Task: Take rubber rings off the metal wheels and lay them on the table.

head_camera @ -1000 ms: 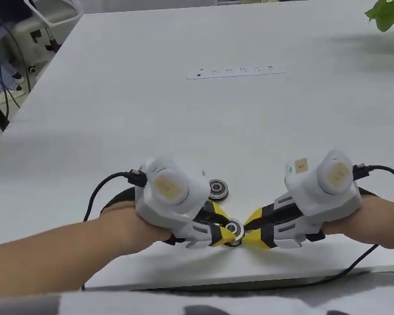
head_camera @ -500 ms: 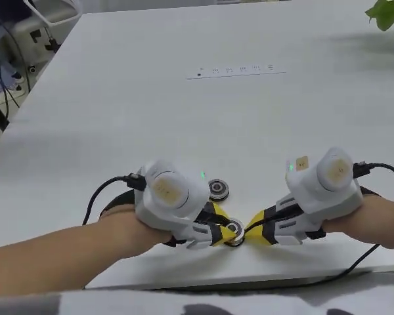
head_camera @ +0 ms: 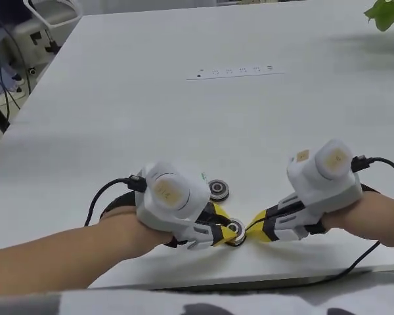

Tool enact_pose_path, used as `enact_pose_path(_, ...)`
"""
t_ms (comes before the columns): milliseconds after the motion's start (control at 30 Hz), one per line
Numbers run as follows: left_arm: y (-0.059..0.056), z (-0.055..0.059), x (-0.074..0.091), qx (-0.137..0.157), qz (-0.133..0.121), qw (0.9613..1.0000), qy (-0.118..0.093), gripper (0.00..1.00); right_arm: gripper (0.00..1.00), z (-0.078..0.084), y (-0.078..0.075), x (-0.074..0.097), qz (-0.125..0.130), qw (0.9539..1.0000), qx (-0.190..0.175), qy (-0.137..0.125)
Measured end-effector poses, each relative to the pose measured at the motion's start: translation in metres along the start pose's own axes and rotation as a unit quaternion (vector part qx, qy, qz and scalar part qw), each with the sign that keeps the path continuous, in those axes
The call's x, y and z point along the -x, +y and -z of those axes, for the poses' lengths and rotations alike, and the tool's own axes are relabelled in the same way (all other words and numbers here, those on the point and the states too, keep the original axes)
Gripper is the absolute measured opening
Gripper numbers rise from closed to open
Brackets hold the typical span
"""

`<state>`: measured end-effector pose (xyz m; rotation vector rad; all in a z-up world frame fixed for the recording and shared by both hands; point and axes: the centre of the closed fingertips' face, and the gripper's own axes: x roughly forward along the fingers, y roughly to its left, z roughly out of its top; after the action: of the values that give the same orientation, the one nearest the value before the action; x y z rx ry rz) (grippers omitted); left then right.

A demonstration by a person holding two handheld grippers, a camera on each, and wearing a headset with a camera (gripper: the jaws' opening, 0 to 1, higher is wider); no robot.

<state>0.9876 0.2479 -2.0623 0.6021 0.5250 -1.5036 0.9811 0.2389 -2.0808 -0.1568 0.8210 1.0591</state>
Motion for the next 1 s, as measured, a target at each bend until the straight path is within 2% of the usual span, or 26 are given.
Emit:
enact_pose_path(200, 0.0, 0.0, 0.0, 0.0, -0.002, 1.0, 0.0, 0.07, 0.0, -0.002, -0.004, 0.002, 0.005, 0.9997, -0.022, -0.008)
enact_pose_path(333, 0.0, 0.0, 0.0, 0.002, -0.004, 1.0, 0.001, 0.07, 0.0, -0.012, -0.005, 0.005, 0.007, 0.9984, -0.045, -0.033)
enact_pose_path(733, -0.001, 0.0, 0.0, 0.004, -0.006, 1.0, 0.001, 0.07, 0.0, -0.018, 0.001, 0.006, 0.002, 0.9982, -0.045, -0.04)
enact_pose_path(1000, -0.001, -0.001, 0.0, 0.005, -0.008, 1.0, 0.003, 0.07, 0.0, -0.021, 0.004, 0.007, -0.007, 0.9969, -0.062, -0.048)
